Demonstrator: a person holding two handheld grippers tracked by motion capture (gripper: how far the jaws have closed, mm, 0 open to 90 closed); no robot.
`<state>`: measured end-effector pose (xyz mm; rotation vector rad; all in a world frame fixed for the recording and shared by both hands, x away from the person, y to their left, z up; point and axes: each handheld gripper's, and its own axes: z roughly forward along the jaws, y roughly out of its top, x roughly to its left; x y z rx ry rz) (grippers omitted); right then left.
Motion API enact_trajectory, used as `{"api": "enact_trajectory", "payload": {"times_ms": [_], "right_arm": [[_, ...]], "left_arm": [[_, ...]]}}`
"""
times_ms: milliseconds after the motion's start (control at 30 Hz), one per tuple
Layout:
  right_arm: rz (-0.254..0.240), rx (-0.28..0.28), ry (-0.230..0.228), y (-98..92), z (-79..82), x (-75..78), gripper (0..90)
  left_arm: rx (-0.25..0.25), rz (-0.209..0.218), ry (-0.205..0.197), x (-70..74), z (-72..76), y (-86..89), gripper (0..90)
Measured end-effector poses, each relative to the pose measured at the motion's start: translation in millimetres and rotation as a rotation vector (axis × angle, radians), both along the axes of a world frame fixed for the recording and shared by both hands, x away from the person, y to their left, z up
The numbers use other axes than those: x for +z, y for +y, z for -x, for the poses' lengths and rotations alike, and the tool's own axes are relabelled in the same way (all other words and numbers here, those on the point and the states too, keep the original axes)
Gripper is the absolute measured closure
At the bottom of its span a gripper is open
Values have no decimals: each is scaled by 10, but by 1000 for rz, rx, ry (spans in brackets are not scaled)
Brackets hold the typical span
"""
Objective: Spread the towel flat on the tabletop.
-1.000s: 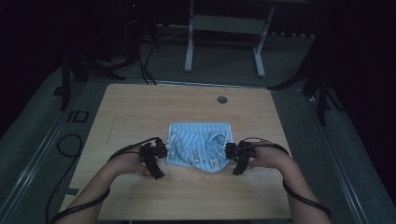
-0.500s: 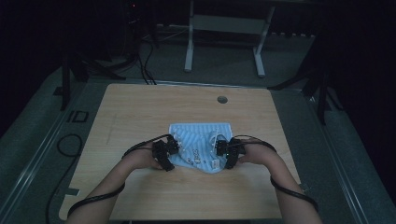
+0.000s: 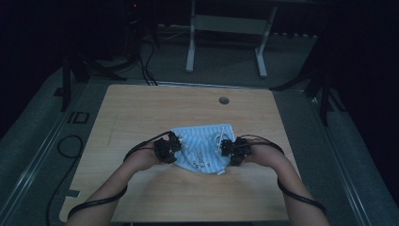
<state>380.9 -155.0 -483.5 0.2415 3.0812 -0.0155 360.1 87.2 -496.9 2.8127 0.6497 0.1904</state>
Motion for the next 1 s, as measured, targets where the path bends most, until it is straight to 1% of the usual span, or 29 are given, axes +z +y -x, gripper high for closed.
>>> {"api": "enact_trajectory", "payload": {"times_ms": [33, 67, 100, 133, 167, 200, 233, 300, 333, 367, 400, 433, 467, 500, 533, 567, 600, 633, 667, 700, 733, 767, 800, 833, 867, 900, 933, 967, 1000], "right_arm": [[-2, 1, -5, -11, 20, 34, 817], [-3, 6, -18, -25, 47, 70, 817], [-9, 9, -26, -43, 80, 105, 817], [-9, 9, -26, -43, 80, 105, 817], [-12, 20, -40, -95, 177, 177, 817], [-12, 20, -40, -95, 177, 177, 817], [-16, 20, -43, -146, 267, 226, 817], [-18, 26, -49, -202, 392, 277, 816], [-18, 26, -49, -202, 392, 277, 816], [-26, 35, -56, -252, 525, 324, 816], [-26, 35, -56, -252, 525, 324, 816], [-38, 43, -69, -283, 664, 369, 816], [-38, 43, -69, -283, 664, 369, 816], [-40, 56, -80, -302, 807, 402, 816], [-40, 56, -80, -302, 807, 402, 816], [-43, 62, -91, -309, 874, 416, 816], [-45, 61, -92, -322, 960, 428, 816], [-45, 61, -92, -322, 960, 428, 816], [-44, 67, -82, -361, 1170, 409, 816], [-44, 74, -64, -374, 1246, 384, 816], [-45, 83, -47, -385, 1302, 358, 815], [-46, 86, 20, -394, 1381, 292, 812], [-28, 109, 65, -394, 1451, 221, 798], [-5, 132, 97, -396, 1515, 154, 768], [17, 141, 106, -401, 1555, 114, 753], [17, 141, 106, -401, 1555, 114, 753], [19, 123, 118, -435, 1540, 117, 677], [19, 123, 118, -435, 1540, 117, 677], [-19, 91, 96, -475, 1455, 216, 667]], "left_arm": [[-6, -14, -11, 72, 43, -3, 867], [-6, -14, -11, 72, 43, -3, 867], [-10, -26, -25, 144, 106, -1, 866], [-10, -26, -25, 144, 106, -1, 866], [-9, -11, -37, 215, 174, 23, 865], [-9, -11, -37, 215, 174, 23, 865], [-23, 8, -36, 271, 268, 53, 864], [-33, 30, -24, 324, 377, 78, 863], [-33, 30, -24, 324, 377, 78, 860], [-36, 54, -31, 372, 508, 88, 859], [-36, 54, -31, 372, 508, 88, 859], [-54, 50, -31, 411, 647, 81, 854], [-54, 50, -31, 411, 647, 81, 854], [-66, 48, -34, 426, 791, 66, 854], [-66, 48, -34, 426, 791, 66, 844], [-68, 46, -31, 428, 879, 65, 844], [-84, 36, -21, 414, 991, 73, 824], [-84, 36, -21, 414, 991, 73, 812], [-93, 41, 7, 370, 1169, 114, 791], [-93, 44, 14, 357, 1212, 133, 791], [-96, 46, 31, 339, 1261, 174, 790], [-96, 46, 31, 339, 1261, 174, 790], [-88, 58, 53, 303, 1291, 251, 790], [-78, 55, 63, 288, 1283, 289, 764], [-74, 53, 68, 271, 1267, 327, 756], [-74, 53, 68, 271, 1267, 327, 743], [-60, 49, 69, 254, 1224, 377, 700], [-60, 49, 69, 254, 1224, 377, 695], [-52, 58, 52, 262, 1171, 388, 653]]}}
